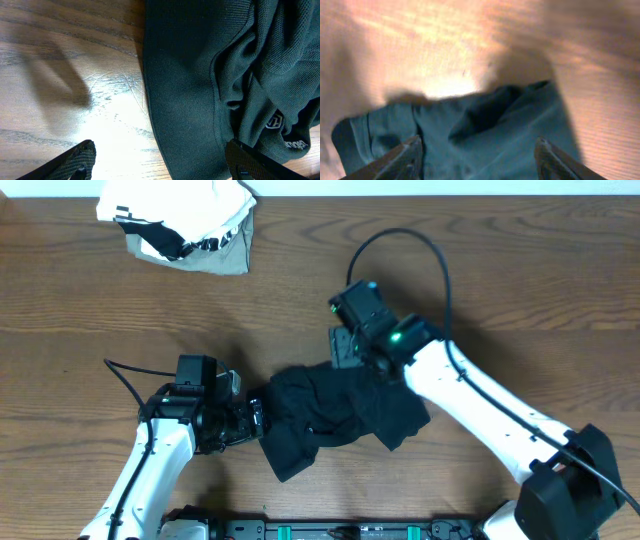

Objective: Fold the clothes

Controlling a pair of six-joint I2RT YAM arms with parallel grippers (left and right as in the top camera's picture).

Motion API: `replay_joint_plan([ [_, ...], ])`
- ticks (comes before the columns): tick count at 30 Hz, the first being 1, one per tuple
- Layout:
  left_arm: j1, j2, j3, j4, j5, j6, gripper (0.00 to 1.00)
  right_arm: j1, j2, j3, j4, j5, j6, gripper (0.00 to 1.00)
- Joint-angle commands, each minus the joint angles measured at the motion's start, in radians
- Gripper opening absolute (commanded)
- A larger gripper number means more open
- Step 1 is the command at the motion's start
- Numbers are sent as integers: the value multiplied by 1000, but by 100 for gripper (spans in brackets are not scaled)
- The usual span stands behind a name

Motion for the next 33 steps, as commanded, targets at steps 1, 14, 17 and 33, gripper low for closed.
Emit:
replay_joint_plan([
  [1,4,-3,17,-6,-11,13,85,-38,-6,0,-32,-14,-7,59],
  [14,4,-3,17,-14,-11,13,85,-33,8,-251,249,-264,82,16],
  [17,4,-3,17,-14,-11,13,85,-34,18,-285,323,-266,91,17],
  [33,4,-3,17,-29,-11,13,85,-46,22,-203,304,-228,-26,15],
])
